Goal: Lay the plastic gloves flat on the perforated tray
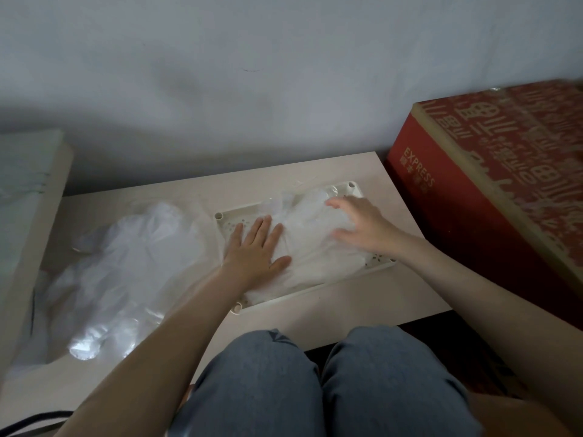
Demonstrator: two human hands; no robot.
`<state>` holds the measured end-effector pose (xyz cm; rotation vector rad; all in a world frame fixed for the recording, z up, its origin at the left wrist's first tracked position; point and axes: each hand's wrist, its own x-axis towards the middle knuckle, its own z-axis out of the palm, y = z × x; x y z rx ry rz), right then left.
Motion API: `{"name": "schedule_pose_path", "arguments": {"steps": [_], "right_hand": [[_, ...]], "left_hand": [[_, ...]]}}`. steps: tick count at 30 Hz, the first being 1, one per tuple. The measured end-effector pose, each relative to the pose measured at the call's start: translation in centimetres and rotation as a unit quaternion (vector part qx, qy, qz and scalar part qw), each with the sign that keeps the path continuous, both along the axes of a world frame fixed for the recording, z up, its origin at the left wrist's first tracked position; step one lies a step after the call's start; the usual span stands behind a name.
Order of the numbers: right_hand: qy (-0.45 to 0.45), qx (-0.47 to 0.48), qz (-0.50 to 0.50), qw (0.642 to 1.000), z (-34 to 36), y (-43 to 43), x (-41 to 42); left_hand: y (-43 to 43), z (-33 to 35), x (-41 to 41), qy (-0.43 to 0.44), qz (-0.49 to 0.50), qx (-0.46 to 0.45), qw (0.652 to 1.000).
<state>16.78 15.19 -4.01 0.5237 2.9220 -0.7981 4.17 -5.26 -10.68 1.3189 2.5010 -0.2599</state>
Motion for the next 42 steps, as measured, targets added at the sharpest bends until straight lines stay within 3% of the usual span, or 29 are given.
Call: {"name": "schedule_pose_path", "arguments": {"steps": [3,6,14,19,26,30,33,36,39,42], "right_hand": [[-0.177,0.077,0.121,0.974,-0.9,-1.3,0.4],[-0.242,0.093,0.122,0.958,-1.8,-0.9,1.1],[-0.167,0.075,0.027,0.983,0.1,0.5,2.2],[-0.091,0.065,0.052,0.992,0.8,0.1,2.2],[-0.103,0.089,0.066,0.989,1.2,-0.6,1.2],[-0.091,0.087,0.049,0.991,1.9,-1.2,-0.1],[-0.092,0.081,0.060,0.991,2.3,-2.8,-1.8],[-0.099,0.089,0.097,0.986,2.5,-5.1,-3.8],[-0.104,0.086,0.142,0.981,2.9,-7.8,-5.6],[-0.110,0.082,0.163,0.977,3.4,-9.3,-6.6]], "left_hand": [[0.1,0.1,-0.1,0.010,-0.004,0.001,1.000],[0.1,0.2,-0.1,0.017,-0.009,0.003,1.000],[-0.2,0.1,-0.5,0.025,-0.008,0.024,0.999],[0.1,1.2,0.0,0.045,-0.008,0.073,0.996],[0.0,3.7,0.9,0.011,-0.001,0.168,0.986],[-2.0,4.7,0.4,0.060,0.075,0.251,0.963],[-5.5,4.5,-0.7,0.078,0.200,0.191,0.958],[-8.8,3.8,-1.8,0.028,0.275,0.100,0.956],[-11.4,3.5,-2.3,-0.024,0.306,0.098,0.947],[-12.3,3.7,-2.3,-0.008,0.312,0.121,0.942]]}}
